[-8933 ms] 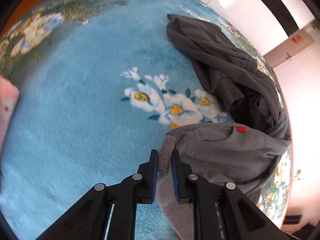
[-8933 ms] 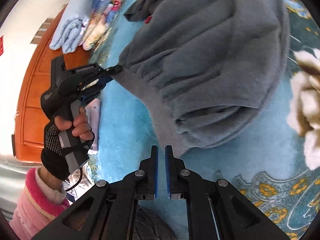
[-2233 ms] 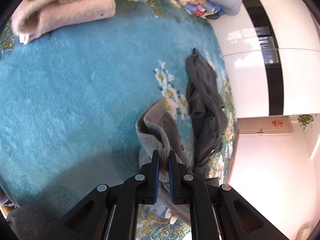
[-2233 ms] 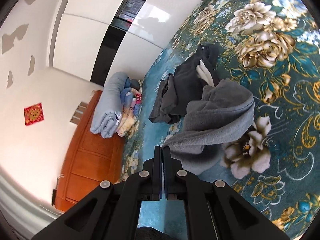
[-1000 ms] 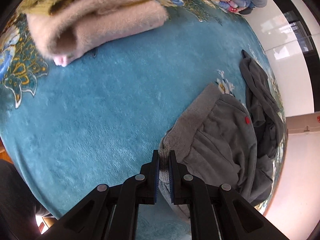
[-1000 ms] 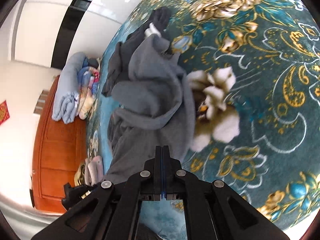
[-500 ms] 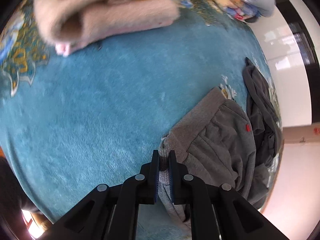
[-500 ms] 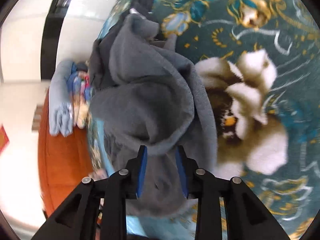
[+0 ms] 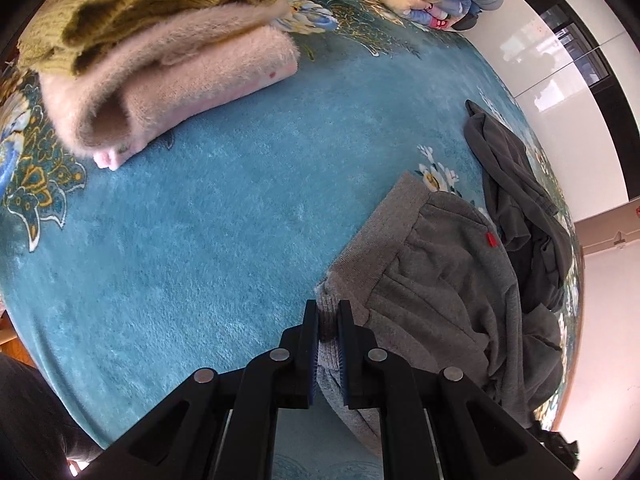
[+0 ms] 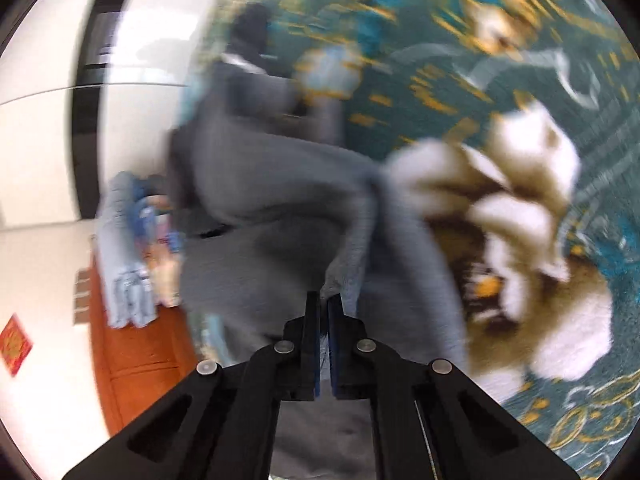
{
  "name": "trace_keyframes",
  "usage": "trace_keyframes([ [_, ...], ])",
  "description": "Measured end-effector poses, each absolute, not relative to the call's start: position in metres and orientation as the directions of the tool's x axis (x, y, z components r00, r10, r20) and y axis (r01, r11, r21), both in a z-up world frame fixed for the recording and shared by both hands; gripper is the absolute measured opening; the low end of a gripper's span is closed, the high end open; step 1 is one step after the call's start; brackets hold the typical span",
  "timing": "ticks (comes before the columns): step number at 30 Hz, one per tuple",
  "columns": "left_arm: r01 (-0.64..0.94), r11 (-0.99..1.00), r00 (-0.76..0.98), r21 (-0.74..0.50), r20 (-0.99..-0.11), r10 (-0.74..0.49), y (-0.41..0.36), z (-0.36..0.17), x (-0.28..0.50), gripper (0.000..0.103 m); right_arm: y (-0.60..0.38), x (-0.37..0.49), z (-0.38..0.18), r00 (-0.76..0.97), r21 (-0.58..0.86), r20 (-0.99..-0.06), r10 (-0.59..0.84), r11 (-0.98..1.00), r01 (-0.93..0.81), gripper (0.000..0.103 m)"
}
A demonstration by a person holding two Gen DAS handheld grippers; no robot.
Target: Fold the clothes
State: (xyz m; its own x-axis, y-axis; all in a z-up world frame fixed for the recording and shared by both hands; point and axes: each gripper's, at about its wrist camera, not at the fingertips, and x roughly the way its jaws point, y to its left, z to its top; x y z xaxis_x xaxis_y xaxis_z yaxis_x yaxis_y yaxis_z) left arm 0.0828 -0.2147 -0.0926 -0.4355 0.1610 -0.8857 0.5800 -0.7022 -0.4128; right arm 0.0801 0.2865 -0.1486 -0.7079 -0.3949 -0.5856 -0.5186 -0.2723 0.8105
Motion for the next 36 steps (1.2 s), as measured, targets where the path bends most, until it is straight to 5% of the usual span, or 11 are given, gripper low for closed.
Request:
trace_keyframes([
  [6,0.577,-0.708,-0.434,-0.407,-0.887,0.157,-0.213,-0.092,0.082,0.009,0.288,0.054,-0.059,-0.789,0.882,-0.444,-0.424,-0.359,-0.304,0.003],
  [15,0.589,-0.697,-0.434,-0.408,-0.888,0.153,-0.215,-0.098,0.078,0.009,0.278,-0.061,0.028,-0.814,0.839,-0.437,-0.382,-0.500,-0.215,0.003],
  [25,0.600,-0.696,-0.411,-0.394,-0.899,0.155,-0.217,-0.112,0.064,0.011,0.280,-0.148,-0.026,-0.722,0.700,-0.642,-0.258,-0.581,-0.415,0.003],
  [33,0.600,-0.703,-0.393,-0.383,-0.906,0.159,-0.218,-0.116,0.059,0.012,0.276,-0.139,-0.045,-0.674,0.688,-0.670,-0.311,-0.602,-0.405,0.005],
  [35,0.606,-0.694,-0.391,-0.389,-0.905,0.166,-0.219,-0.117,0.061,0.012,0.276,-0.135,-0.037,-0.672,0.685,-0.667,-0.324,-0.621,-0.381,0.013],
  [36,0.608,-0.690,-0.392,-0.393,-0.904,0.169,-0.220,-0.117,0.062,0.012,0.275,-0.133,-0.033,-0.670,0.684,-0.665,-0.330,-0.629,-0.369,0.032],
])
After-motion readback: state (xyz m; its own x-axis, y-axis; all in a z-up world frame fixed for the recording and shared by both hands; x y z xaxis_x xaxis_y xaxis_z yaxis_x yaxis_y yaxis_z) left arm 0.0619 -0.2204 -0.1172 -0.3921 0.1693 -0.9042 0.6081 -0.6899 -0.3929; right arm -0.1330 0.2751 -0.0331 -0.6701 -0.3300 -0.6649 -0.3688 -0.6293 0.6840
